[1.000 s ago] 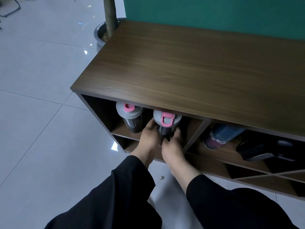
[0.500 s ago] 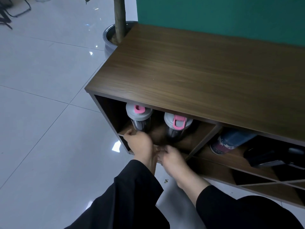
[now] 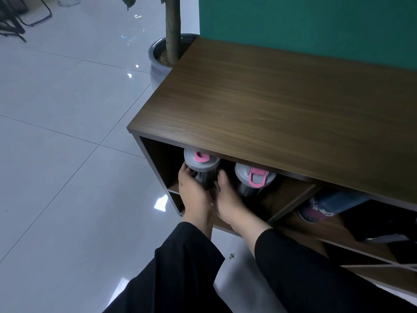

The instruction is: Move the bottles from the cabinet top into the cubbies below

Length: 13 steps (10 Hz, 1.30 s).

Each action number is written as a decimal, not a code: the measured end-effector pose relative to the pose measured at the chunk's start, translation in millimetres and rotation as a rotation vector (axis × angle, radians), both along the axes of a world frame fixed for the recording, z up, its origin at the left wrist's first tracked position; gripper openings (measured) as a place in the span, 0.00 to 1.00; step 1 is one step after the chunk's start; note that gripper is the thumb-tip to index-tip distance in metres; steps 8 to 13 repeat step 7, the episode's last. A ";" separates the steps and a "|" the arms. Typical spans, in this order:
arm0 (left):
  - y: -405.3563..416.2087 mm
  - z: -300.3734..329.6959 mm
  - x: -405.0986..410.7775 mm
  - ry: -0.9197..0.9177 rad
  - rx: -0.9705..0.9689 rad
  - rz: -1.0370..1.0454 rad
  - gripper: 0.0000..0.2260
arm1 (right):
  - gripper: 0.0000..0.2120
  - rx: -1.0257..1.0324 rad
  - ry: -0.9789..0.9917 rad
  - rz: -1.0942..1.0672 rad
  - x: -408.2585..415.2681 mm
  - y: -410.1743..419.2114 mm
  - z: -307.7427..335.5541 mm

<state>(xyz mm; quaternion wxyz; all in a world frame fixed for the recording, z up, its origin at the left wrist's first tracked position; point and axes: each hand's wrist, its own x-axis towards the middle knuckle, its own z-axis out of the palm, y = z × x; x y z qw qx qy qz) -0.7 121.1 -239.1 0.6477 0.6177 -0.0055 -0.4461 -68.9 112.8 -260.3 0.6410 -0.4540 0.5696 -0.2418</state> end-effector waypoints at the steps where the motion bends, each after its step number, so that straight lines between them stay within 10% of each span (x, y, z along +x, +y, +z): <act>1: -1.3 2.8 0.3 0.077 -0.053 0.016 0.17 | 0.25 -0.070 0.038 0.056 -1.1 7.0 -3.6; 13: 9.0 7.6 -7.2 0.248 0.013 0.169 0.15 | 0.28 -0.085 0.050 0.049 -16.7 16.7 -13.5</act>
